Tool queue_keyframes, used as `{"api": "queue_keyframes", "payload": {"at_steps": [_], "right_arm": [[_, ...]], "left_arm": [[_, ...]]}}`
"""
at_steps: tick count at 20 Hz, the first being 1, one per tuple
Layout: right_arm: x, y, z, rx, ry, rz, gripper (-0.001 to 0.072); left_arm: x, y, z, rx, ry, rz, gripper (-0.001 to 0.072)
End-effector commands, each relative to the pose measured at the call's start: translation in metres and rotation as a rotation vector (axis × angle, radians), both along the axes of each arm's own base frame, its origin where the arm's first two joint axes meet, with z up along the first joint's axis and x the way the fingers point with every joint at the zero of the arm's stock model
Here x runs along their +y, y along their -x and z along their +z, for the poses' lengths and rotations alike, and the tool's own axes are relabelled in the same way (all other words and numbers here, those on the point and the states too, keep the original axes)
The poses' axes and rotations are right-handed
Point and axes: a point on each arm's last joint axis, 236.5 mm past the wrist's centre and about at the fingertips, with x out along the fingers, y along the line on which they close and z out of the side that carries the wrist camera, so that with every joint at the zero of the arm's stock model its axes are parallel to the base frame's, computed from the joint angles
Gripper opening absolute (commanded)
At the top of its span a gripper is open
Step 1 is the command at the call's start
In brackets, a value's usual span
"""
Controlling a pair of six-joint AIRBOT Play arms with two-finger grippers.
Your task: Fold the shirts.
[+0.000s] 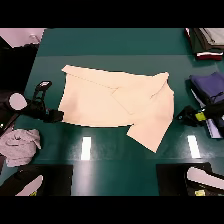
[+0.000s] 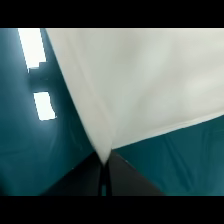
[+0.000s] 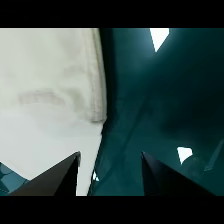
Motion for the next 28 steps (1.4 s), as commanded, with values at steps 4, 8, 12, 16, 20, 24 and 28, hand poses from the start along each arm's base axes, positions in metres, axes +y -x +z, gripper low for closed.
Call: {"api": "queue_keyframes", "payload": {"at_steps": [4,8,12,16,20,24,28], "right_arm": [[0.027,-0.018,-0.019,-0.082,0.025,0.01,0.0431],[0.029,-0.029,-0.022,-0.122,0.057,0.014,0.0276],[0.025,-0.035,-0.012,-0.166,0.076,0.005,0.0018],[0.013,-0.083,0.079,-0.436,0.15,0.002,0.0018],[0.017,-0.127,0.263,-0.905,0.197,-0.037,0.0017],[0.028,-0.093,0.436,-1.306,0.326,-0.013,0.0017],[0.052,-0.018,0.553,-1.612,0.437,0.003,0.0017]], "left_arm": [[-0.006,0.0,0.002,0.0,0.029,0.007,0.0027],[-0.008,0.0,0.002,0.002,0.035,0.008,0.0028],[-0.008,-0.002,0.004,-0.009,0.039,0.01,0.0027],[-0.013,-0.042,0.066,-0.175,0.059,0.004,0.0027],[-0.018,-0.09,0.237,-0.586,0.087,-0.037,0.0027],[-0.015,-0.058,0.432,-1.042,0.116,-0.062,0.0027],[-0.007,0.031,0.564,-1.396,0.158,-0.072,0.0026]]}}
